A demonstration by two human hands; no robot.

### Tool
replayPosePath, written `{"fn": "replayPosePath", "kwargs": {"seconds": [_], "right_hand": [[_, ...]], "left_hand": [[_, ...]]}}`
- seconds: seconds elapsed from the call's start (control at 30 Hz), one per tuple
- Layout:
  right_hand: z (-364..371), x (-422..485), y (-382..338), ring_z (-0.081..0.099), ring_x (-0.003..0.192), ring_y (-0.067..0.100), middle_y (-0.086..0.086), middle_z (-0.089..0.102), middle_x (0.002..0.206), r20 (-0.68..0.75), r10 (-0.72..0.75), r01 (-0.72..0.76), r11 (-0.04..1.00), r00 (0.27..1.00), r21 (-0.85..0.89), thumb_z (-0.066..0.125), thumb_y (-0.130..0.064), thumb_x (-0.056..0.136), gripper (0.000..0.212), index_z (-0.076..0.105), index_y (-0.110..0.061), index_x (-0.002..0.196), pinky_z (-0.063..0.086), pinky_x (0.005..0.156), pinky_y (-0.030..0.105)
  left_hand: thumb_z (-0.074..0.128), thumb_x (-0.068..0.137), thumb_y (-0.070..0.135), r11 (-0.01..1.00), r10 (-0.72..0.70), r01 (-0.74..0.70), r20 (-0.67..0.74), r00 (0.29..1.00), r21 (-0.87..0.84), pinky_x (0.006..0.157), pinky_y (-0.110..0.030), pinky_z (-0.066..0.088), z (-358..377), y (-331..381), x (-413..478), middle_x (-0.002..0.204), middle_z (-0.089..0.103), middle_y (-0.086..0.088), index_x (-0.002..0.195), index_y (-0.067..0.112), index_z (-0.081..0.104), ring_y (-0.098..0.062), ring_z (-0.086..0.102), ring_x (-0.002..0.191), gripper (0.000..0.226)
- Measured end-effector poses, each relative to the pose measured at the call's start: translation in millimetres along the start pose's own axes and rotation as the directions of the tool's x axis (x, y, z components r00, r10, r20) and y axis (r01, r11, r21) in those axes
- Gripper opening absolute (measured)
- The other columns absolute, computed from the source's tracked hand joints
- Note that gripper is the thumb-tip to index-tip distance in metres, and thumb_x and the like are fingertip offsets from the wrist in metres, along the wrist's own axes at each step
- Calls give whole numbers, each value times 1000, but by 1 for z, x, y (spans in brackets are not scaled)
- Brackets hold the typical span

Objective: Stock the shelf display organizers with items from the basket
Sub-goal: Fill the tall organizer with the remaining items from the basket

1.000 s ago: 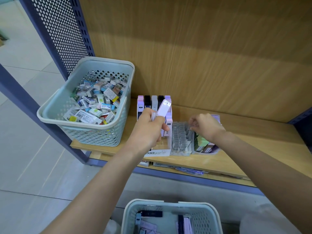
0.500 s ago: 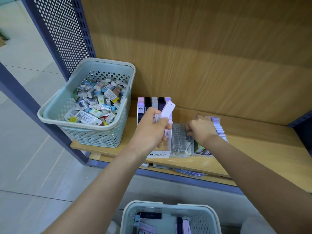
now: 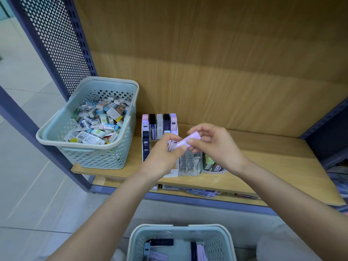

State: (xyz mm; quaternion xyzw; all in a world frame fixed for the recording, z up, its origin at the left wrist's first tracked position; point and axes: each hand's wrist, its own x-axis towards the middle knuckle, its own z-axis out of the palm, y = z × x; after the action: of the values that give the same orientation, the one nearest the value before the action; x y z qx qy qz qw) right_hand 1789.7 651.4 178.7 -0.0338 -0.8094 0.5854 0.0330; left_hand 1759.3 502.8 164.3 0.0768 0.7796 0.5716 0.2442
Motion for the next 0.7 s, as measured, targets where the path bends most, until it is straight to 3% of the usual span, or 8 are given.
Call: {"fn": "replayPosePath", "kwargs": {"seconds": [0.07, 0.13, 0.23, 0.3, 0.4, 0.47, 0.6, 0.7], "right_hand": [[-3, -10, -1, 67, 72, 8, 0, 70, 82, -127, -86, 82, 996, 988, -37, 69, -6, 82, 15, 62, -18, 81, 53, 68, 17], [-5, -21, 0, 64, 78, 6, -4, 67, 85, -177, -210, 185, 972, 962, -146, 71, -5, 80, 19, 61, -21, 77, 52, 70, 17], [-4, -35, 14, 59, 86, 5, -3, 62, 91, -70, -465, 400, 821, 883, -408, 72, -2, 79, 17, 63, -16, 84, 50, 72, 19], [-4, -41, 23, 55, 90, 0, -5, 58, 102, 29, -541, 472, 706, 841, -528, 71, -8, 80, 21, 62, -18, 95, 45, 71, 11], [-4, -45, 29, 50, 100, -5, -14, 48, 116, 143, -461, 457, 697, 876, -552, 70, -26, 83, 29, 56, -28, 108, 44, 78, 13], [-1, -46, 24, 52, 104, -5, -17, 49, 115, 125, -398, 405, 771, 909, -491, 68, -33, 83, 33, 55, -31, 112, 46, 85, 17], [4, -35, 4, 59, 93, -2, -18, 54, 107, -73, -256, 222, 924, 964, -311, 64, -20, 87, 31, 54, -30, 114, 46, 76, 10], [12, -25, -1, 63, 78, 5, -11, 65, 89, 23, -90, 92, 978, 996, -189, 67, -14, 85, 16, 64, -26, 96, 51, 74, 20]], "left_hand": [[51, 95, 33, 995, -82, 79, -57, 995, -52, 38, -15, 28, 4, 3, -1, 91, 54, -6, 120, 18, 45, -9, 36, 51, 30], [47, 97, 33, 975, -139, 129, -44, 989, -182, 36, -16, 25, 7, 8, -4, 83, 60, -1, 115, 13, 52, -7, 34, 45, 27], [45, 98, 30, 926, -108, 107, 19, 994, -362, 34, -15, 19, 12, 14, -8, 66, 59, 5, 93, 12, 63, -6, 30, 39, 27], [50, 96, 28, 918, -83, 76, 0, 997, -388, 34, -15, 19, 14, 14, -10, 63, 45, -1, 92, 12, 61, -7, 29, 41, 20], [53, 96, 20, 941, -14, -4, -48, 999, -339, 35, -13, 22, 13, 13, -14, 50, 36, 4, 101, 16, 62, -4, 29, 37, 12], [53, 96, 17, 967, 95, -106, -61, 994, -232, 37, -7, 26, 9, 10, -16, 44, 43, 12, 99, 18, 64, -1, 40, 36, 12], [63, 89, 23, 984, 180, -179, -8, 984, 19, 50, -8, 34, -2, 3, -17, 58, 54, 16, 79, 29, 57, 5, 49, 53, 13], [70, 82, 26, 985, 124, -125, 19, 992, 122, 62, -22, 39, -10, -6, -18, 72, 57, 8, 83, 26, 47, -8, 52, 68, 24]]}}
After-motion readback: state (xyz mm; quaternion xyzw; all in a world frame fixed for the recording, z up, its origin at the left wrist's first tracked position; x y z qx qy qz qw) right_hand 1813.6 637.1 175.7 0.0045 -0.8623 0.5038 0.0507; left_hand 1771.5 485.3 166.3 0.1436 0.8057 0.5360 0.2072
